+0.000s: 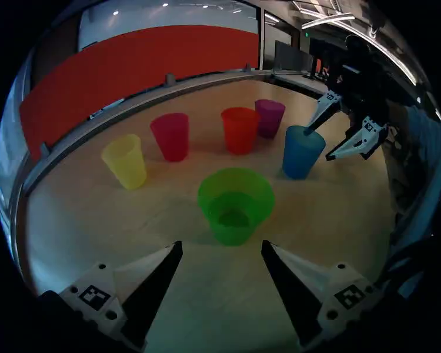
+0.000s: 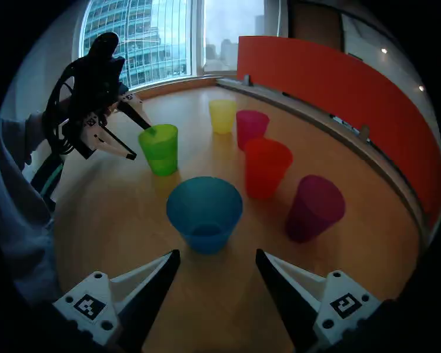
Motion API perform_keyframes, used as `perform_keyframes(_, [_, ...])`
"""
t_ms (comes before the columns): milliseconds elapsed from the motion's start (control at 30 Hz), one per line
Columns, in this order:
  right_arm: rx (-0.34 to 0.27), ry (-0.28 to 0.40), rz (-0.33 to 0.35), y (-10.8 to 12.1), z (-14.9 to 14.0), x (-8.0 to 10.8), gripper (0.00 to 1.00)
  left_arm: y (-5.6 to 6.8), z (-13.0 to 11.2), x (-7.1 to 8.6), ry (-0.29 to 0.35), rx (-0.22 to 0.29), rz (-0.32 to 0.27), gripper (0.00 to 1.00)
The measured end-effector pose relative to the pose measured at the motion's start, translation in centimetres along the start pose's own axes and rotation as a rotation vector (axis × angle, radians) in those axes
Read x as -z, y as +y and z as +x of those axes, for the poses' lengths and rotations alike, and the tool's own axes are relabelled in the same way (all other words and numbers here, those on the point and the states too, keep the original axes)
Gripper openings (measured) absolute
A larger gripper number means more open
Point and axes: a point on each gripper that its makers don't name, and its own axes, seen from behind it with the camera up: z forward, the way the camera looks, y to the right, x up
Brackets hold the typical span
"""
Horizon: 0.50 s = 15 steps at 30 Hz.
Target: Pour water
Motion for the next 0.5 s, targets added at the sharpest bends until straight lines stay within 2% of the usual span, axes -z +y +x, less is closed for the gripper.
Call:
perform_keyframes(300, [-0.027, 0.006, -0.035, 0.2, -0.8, 0.9, 1.0, -0.6, -0.6, 0.9, 0.012, 0.029, 0.029, 1.0])
perform_keyframes(500, [-0.078, 0.041, -0.079, 0.6, -0.6, 1.4, 1.0, -2.0, -0.2, 2.0, 0.05, 0.049, 0.081, 1.0])
